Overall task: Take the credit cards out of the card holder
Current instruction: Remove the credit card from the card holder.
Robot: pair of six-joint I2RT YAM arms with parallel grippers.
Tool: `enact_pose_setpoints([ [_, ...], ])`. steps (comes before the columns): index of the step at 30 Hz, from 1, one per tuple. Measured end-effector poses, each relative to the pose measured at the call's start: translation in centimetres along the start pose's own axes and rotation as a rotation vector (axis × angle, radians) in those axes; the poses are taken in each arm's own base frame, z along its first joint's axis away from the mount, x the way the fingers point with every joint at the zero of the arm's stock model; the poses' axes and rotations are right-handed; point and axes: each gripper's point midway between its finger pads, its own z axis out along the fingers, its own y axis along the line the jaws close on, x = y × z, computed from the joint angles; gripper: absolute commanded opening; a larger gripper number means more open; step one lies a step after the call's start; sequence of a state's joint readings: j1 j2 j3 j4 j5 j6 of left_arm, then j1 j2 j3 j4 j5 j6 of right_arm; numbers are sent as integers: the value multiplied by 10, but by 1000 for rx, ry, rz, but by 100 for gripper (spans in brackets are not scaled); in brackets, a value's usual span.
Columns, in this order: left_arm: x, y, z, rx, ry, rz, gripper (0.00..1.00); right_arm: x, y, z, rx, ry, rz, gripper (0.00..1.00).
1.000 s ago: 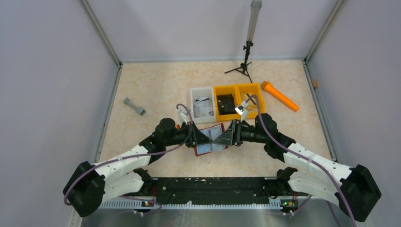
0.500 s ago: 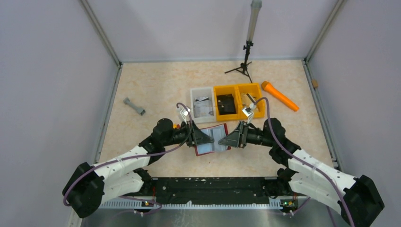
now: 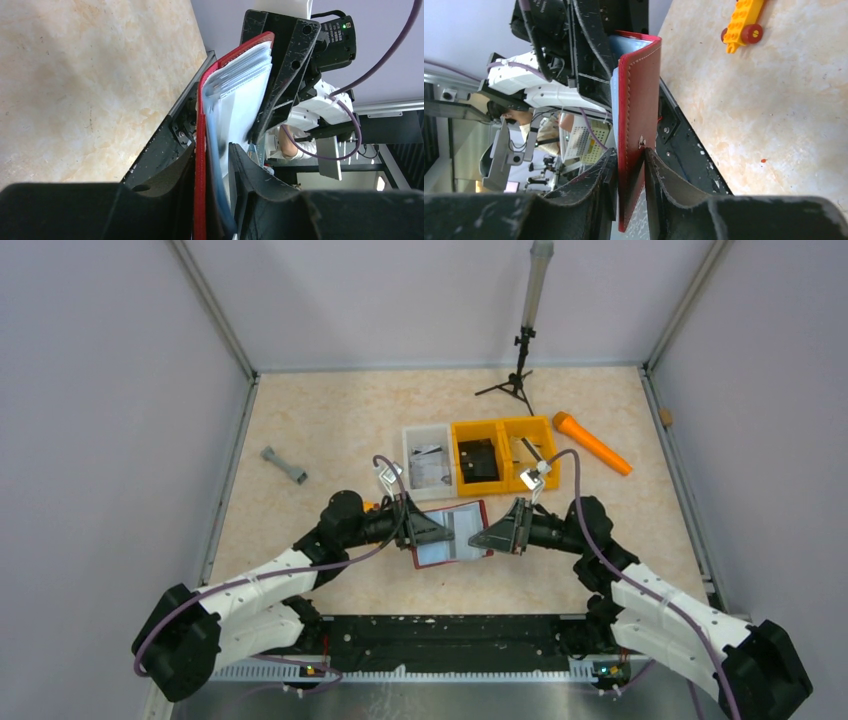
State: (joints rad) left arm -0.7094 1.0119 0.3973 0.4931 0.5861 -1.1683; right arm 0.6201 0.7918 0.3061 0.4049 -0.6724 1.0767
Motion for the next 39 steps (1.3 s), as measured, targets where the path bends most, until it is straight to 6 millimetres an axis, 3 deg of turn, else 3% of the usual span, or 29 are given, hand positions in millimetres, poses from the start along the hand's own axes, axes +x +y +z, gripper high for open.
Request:
enact_pose_setpoints([
  [5,1,3,0,-12,4,4,0,-2,14,-1,-61,-1,-9,35],
  [8,3,6,-1,-25,10,1,0,-2,18,-1,-77,0,-12,29],
  [10,3,7,-1,-28,11,0,0,-2,18,-1,-77,1,-10,11],
  [11,3,7,-1,-30,11,0,0,-2,18,-1,-78,1,-9,8],
  [16,1,5,-4,-28,-2,18,0,-2,9,-1,-43,1,-1,17],
  [32,2,16,-4,-77,-2,15,0,4,-26,1,120,43,-28,20],
  [37,2,18,-5,-81,-2,20,0,4,-22,3,92,55,-28,3],
  [39,2,18,-5,-80,-3,21,0,3,-15,4,63,50,-31,2],
])
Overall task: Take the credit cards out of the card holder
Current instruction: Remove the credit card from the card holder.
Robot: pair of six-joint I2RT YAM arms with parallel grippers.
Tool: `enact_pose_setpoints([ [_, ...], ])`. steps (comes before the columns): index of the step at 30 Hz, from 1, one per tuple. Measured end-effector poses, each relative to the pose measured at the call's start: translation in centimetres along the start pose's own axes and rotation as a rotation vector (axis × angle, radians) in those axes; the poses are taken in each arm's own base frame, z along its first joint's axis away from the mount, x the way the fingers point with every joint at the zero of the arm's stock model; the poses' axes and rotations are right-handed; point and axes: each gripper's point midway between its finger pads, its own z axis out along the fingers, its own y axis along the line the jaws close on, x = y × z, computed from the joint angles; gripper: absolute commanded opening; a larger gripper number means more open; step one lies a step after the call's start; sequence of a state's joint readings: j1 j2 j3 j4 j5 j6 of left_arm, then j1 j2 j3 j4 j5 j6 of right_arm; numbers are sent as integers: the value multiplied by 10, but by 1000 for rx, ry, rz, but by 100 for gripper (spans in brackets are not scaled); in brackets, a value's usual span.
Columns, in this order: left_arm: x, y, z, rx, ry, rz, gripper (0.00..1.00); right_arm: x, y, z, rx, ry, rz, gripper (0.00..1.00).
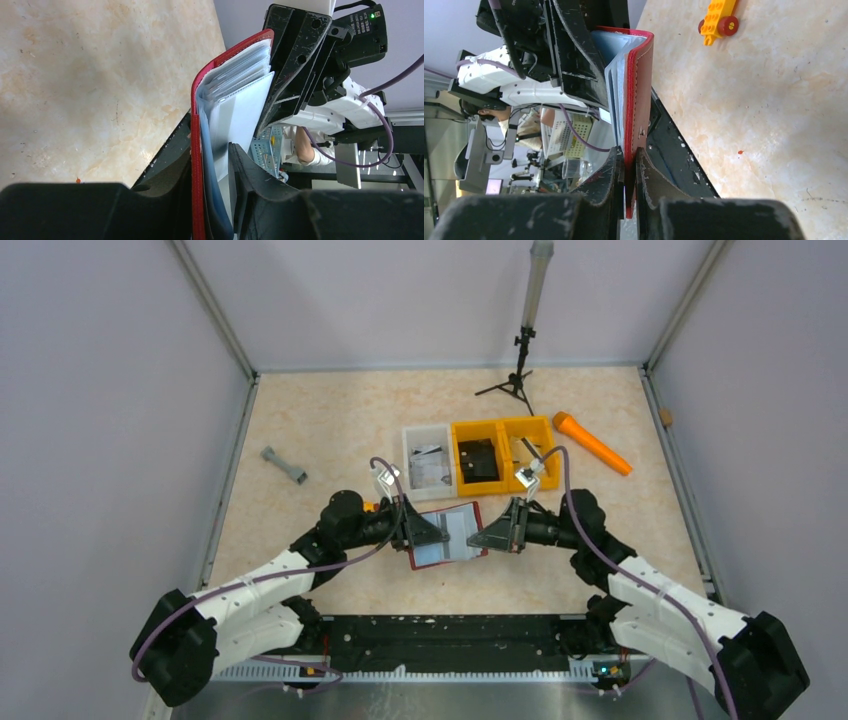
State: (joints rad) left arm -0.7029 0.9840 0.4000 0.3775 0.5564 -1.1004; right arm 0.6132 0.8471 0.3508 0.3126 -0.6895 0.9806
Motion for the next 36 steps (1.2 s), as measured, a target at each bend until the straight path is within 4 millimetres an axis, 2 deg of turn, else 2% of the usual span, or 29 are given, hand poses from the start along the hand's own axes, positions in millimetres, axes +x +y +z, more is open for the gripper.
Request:
enact_pose_setpoints([
  [8,1,0,1,1,2,5,0,2,-7,0,28,4,5,3],
  [17,5,19,7,-66,19,7,0,8,-16,9,95,56,-12,23],
  [25,10,24,8,-87,39,11,0,15,-16,12,98,81,-23,20],
  [28,10,24,8,-87,39,17,0,15,-16,13,98,81,-24,25],
  [29,10,24,8,-89,38,18,0,15,-16,13,98,81,-24,25],
  [32,9,24,8,-95,38,25,0,14,-13,14,84,78,-20,14],
  [36,7,24,8,-99,33,30,0,12,-11,15,71,68,-7,4],
])
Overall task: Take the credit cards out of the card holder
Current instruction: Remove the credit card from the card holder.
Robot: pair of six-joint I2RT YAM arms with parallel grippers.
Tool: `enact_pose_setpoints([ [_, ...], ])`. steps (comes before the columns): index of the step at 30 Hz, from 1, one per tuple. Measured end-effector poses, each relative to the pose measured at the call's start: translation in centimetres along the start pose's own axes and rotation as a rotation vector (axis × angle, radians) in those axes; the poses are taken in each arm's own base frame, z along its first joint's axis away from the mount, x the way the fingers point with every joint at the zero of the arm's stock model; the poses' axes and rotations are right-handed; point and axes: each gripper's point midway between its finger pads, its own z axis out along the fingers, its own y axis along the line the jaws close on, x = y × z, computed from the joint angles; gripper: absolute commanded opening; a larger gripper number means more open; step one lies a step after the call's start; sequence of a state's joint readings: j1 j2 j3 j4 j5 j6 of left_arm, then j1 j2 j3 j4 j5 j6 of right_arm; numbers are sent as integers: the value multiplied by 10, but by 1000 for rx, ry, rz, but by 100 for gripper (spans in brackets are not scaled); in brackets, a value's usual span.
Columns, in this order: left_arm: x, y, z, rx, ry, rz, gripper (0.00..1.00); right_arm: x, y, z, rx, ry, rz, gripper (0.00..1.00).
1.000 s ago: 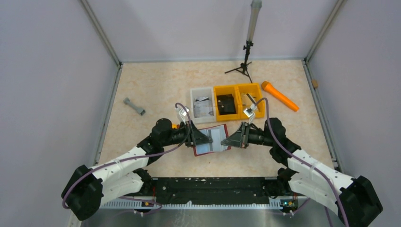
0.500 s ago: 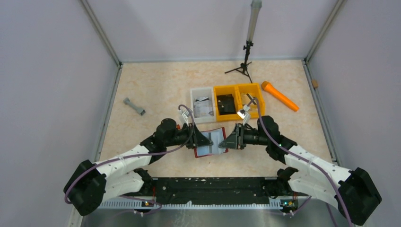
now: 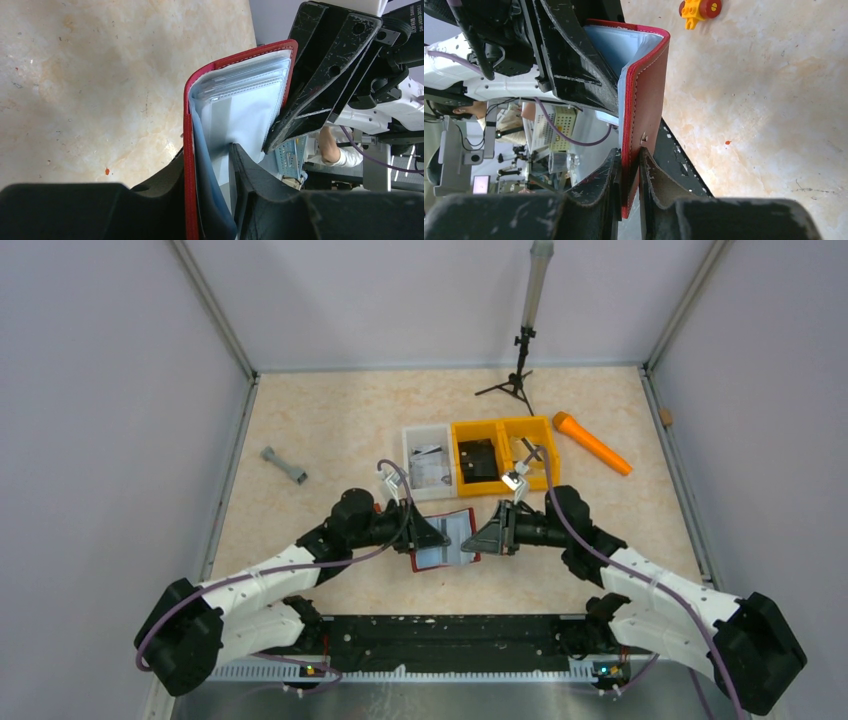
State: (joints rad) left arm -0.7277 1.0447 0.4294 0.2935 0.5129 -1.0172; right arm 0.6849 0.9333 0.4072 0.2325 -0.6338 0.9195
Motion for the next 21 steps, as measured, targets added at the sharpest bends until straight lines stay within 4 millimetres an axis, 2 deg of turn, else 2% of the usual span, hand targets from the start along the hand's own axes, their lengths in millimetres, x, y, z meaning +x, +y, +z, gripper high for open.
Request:
enact_pose_setpoints([
  [6,-2,-3,-2,4,-12,4,0,-1,2,-2,-6,-14,15,0],
  [9,-5,-10,-6,21,-30,15,21,-5,9,-4,-21,-36,1,0],
  [11,-7,-14,-8,33,-41,22,40,-8,13,-7,-30,-54,-11,0],
  [14,-10,-15,-9,24,-55,38,59,-11,14,-10,-14,-83,-27,0],
  [17,-12,-7,-9,-33,-57,53,72,-15,6,-11,55,-94,-36,0],
  [21,-12,4,-10,-89,-60,68,80,-16,-15,-12,162,-98,-50,0],
])
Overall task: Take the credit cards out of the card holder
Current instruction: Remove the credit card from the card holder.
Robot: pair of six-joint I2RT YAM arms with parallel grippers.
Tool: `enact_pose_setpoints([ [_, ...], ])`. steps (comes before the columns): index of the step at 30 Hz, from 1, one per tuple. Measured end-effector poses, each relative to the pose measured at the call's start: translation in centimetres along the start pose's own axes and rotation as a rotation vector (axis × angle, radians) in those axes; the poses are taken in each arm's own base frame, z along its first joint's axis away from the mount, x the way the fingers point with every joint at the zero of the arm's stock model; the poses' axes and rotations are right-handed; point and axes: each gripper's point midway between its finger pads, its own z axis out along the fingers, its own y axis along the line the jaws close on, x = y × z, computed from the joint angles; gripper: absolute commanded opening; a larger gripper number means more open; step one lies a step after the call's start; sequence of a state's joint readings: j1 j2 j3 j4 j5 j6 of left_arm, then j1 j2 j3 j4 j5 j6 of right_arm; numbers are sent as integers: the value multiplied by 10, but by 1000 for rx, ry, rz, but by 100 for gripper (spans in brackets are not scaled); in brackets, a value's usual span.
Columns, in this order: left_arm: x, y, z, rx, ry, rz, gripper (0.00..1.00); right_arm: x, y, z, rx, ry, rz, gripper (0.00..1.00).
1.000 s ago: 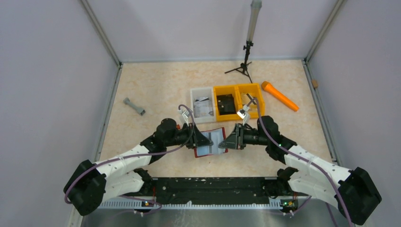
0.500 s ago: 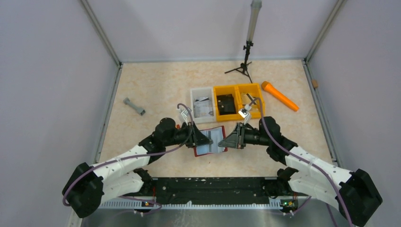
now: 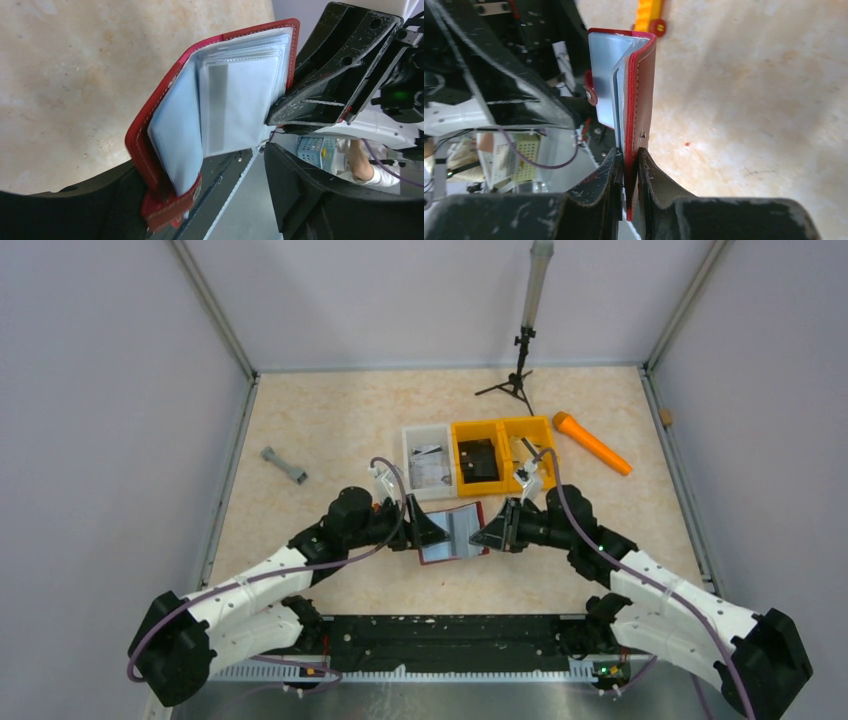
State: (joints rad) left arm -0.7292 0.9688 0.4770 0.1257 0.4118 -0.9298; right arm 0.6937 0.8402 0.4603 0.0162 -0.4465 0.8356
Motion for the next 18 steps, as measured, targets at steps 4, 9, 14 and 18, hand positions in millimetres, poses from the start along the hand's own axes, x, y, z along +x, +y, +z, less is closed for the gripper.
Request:
enact_pose_setpoints([
  [4,3,18,2,-76,5,10,85,9,-27,2,113,27,0,0],
  [9,8,39,2,-220,13,60,82,14,-58,2,264,63,-11,0],
  [14,6,34,6,-310,11,145,80,16,-75,2,360,84,-28,0],
  [18,-1,23,15,-329,2,191,83,18,-81,3,408,109,-51,0],
])
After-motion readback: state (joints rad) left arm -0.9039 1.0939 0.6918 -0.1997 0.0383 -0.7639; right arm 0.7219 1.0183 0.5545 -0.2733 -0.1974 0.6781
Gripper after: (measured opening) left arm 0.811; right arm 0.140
